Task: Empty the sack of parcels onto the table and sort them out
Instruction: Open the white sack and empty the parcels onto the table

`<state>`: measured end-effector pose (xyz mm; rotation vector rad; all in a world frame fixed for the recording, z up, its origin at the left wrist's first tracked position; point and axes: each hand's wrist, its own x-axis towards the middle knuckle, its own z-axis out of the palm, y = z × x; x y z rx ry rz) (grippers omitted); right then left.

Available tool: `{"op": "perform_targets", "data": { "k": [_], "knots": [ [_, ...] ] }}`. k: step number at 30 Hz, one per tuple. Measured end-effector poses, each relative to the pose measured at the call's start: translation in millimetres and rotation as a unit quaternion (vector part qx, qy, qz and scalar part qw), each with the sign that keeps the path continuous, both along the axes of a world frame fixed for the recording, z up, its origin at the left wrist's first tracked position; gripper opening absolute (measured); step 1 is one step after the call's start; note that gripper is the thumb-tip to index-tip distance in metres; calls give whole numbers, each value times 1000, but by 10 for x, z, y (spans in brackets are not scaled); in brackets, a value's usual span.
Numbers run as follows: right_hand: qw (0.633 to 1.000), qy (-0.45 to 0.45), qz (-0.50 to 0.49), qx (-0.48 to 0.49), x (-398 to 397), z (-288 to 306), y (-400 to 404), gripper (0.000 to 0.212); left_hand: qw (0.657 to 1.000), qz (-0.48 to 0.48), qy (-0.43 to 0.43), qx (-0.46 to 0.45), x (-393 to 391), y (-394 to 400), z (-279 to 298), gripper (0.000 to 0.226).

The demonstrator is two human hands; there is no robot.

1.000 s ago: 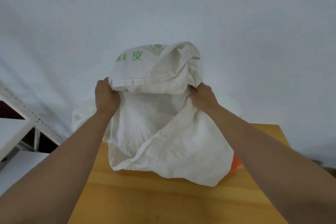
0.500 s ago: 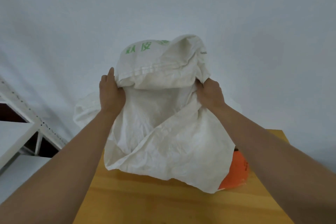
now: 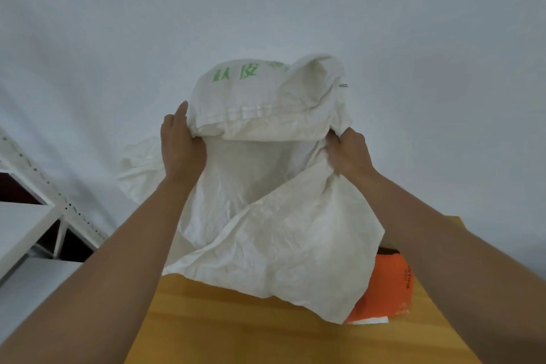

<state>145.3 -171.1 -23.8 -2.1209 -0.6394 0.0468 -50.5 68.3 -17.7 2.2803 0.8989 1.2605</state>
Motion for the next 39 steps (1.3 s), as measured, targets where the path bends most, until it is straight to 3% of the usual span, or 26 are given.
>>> {"op": "perform_targets", "data": {
  "k": [4, 7, 10, 12, 14, 17, 19, 22, 25, 28, 30, 31, 33, 34, 36, 39],
  "knots": [
    [996, 26, -17, -80, 62, -203, -37, 40, 995, -24, 57, -82, -69, -63, -145, 64],
    [997, 32, -40, -64, 64, -363, -79, 51, 981, -40, 155, -107, -144, -92, -329, 80],
    [998, 12, -49, -25, 89, -533, -135, 79, 909, -19, 388, -150, -301, -37, -654, 122],
    [998, -4, -53, -16, 144, -639, -166, 90, 873, -58, 447, -188, -436, -41, -908, 148],
    [997, 23, -68, 12, 172, -692, -176, 83, 845, -80, 496, -182, -547, -81, -1168, 155],
    [997, 25, -71, -4, 200, -733, -183, 46, 816, -87, 562, -105, -619, -260, -1484, 156],
    [996, 22, -74, -53, 199, -753, -175, 16, 819, -78, 566, -50, -622, -379, -1656, 152],
    [992, 31, -84, -84, 237, -780, -163, 38, 861, -38, 507, 31, -593, -390, -1782, 120],
    [991, 108, -80, -12, 247, -718, -172, 36, 883, -46, 453, 118, -553, -345, -1801, 48],
    [954, 268, -4, 133, 210, -552, -210, 25, 917, -55, 392, 44, -516, -308, -1693, 19],
    [900, 375, 93, 202, 234, -396, -266, 31, 940, -45, 338, 0, -499, -244, -1668, 12],
    [881, 414, 129, 188, 257, -316, -291, 46, 946, -39, 320, -15, -488, -216, -1661, 8],
    [867, 459, 180, 77, 331, -221, -300, 98, 950, -39, 307, -34, -457, -183, -1625, 13],
    [863, 468, 190, 17, 326, -177, -287, 111, 951, -47, 304, -32, -434, -176, -1593, 18],
    [881, 433, 172, -83, 252, -145, -216, 98, 947, -59, 316, -25, -381, -187, -1519, 29],
    [928, 284, 122, -210, 132, -244, -74, 32, 939, -71, 334, -44, -306, -194, -1379, 48]
  ]
}}
